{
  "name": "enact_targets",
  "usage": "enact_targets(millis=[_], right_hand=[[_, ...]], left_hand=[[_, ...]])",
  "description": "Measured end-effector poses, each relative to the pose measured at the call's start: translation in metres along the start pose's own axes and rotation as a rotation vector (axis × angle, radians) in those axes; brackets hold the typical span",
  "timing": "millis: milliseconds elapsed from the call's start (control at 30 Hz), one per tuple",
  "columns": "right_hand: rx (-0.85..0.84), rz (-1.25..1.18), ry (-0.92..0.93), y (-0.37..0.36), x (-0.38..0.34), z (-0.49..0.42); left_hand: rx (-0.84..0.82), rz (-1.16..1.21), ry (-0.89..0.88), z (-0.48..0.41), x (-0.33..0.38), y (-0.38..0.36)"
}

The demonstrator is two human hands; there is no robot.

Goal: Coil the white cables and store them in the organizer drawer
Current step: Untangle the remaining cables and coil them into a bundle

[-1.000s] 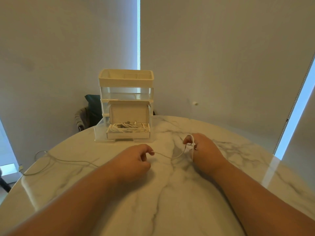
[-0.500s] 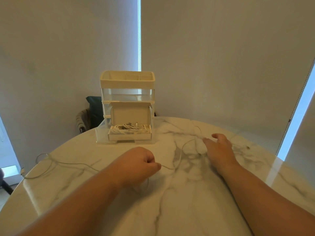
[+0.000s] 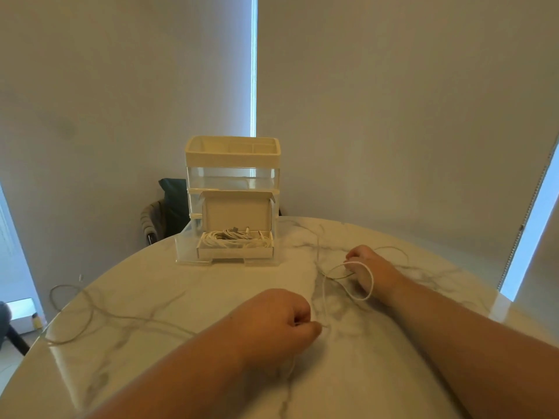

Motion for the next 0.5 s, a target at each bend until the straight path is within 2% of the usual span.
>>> enact_targets(millis=[133,300,367,433,500], right_hand=[[-0.076,0.316,0.166,0.003,-0.030,-0.041],[-0.060,0.423,0.202,0.002,-0.056,-0.077],[-0.090,0.346,0.151,-0.002,-0.058,-0.082],[-0.226,0.286,0.005,-0.010,-0.057,-0.076],[-0.333,0.332,-0.101,-0.011,-0.056,-0.065]], left_hand=[[0.111,0.027,0.034,-0.002,-0.006,0.004],[0.282,-0.034,0.073,-0.010,-0.021,0.008],[0.325,-0.043,0.118,-0.013,-0.026,0.009],[0.361,-0.008,0.171,-0.013,-0.032,0.011],[0.395,0.024,0.215,-0.011,-0.036,0.015]])
Point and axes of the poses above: each hand's wrist, its own z-axis away from the middle knuckle, its own y-axis out of the back of the hand, x = y × z, the point moved 3 cm from there along -z, towards the middle knuckle, and after that the axes turned 6 degrees about z, right-handed, at the moved point
